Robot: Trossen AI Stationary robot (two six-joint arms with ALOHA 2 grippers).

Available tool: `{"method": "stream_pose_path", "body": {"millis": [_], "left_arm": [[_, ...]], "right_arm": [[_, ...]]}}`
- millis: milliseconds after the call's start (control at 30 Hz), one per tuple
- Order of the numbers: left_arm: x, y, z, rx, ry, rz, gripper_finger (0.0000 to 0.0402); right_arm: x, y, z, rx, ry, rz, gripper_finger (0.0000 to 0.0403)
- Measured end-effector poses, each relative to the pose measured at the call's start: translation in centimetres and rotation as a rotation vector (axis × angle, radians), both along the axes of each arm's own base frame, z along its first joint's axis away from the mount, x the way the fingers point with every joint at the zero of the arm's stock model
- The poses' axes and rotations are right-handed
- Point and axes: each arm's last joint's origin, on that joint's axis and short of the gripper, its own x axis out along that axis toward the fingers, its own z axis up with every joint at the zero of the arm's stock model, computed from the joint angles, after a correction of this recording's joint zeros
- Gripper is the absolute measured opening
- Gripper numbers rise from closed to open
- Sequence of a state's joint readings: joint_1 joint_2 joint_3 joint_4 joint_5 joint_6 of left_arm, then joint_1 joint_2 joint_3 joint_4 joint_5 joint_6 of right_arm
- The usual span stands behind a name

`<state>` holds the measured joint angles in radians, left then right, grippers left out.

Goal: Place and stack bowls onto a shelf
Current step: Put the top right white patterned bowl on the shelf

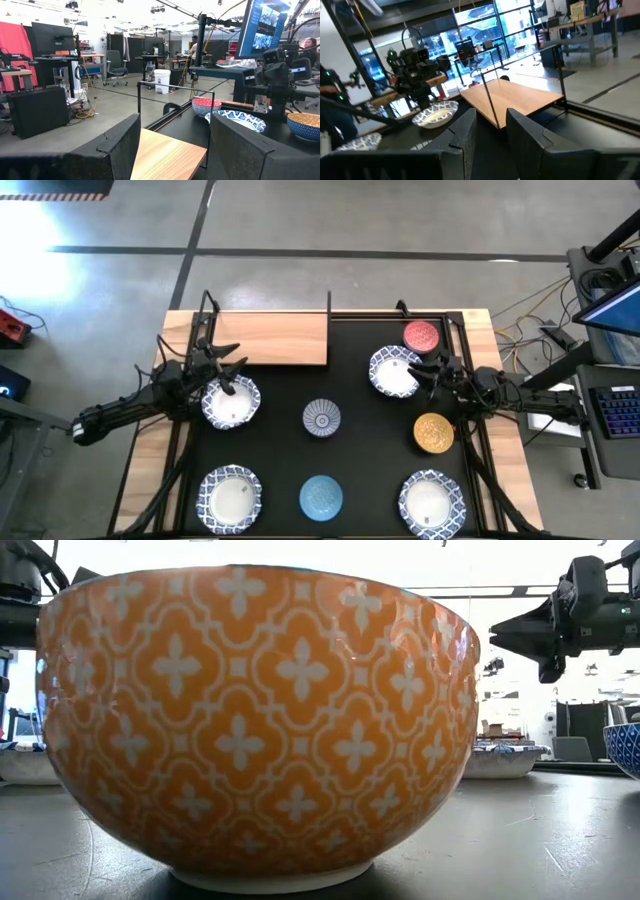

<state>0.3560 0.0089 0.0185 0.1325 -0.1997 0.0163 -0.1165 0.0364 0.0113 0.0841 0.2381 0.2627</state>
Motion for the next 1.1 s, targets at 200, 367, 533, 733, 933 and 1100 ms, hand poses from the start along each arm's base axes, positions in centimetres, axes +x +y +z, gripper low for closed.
{"method": "stream_pose_path", "body": {"millis": [200, 367, 533, 733, 933, 1100], "left_arm": [[0.00, 0.00, 0.00, 0.000, 0.000, 0.000, 0.0224], [0.00, 0.00, 0.00, 0.000, 0.000, 0.000, 0.0224], [0.00, 0.00, 0.00, 0.000, 0.000, 0.000, 0.0224], [0.00, 0.00, 0.00, 0.000, 0.000, 0.000, 0.0224], [0.00, 0.00, 0.00, 0.000, 0.000, 0.000, 0.0224], [0.00, 0.00, 0.00, 0.000, 0.000, 0.000, 0.0224]], "right_arm": [[-0.10, -0.23, -0.01, 0.029, -0.010, -0.084, 0.0098], [-0.10, -0.22, 0.02, 0.030, -0.013, -0.083, 0.0098], [-0.10, -0.23, 0.03, 0.035, -0.017, -0.084, 0.0098], [-0.37, -0.69, 0.02, 0.039, -0.018, -0.270, 0.0098], [-0.45, -0.77, 0.16, 0.084, -0.058, -0.302, 0.0098], [-0.58, -0.80, 0.95, 0.067, -0.133, -0.320, 0.0098]]}}
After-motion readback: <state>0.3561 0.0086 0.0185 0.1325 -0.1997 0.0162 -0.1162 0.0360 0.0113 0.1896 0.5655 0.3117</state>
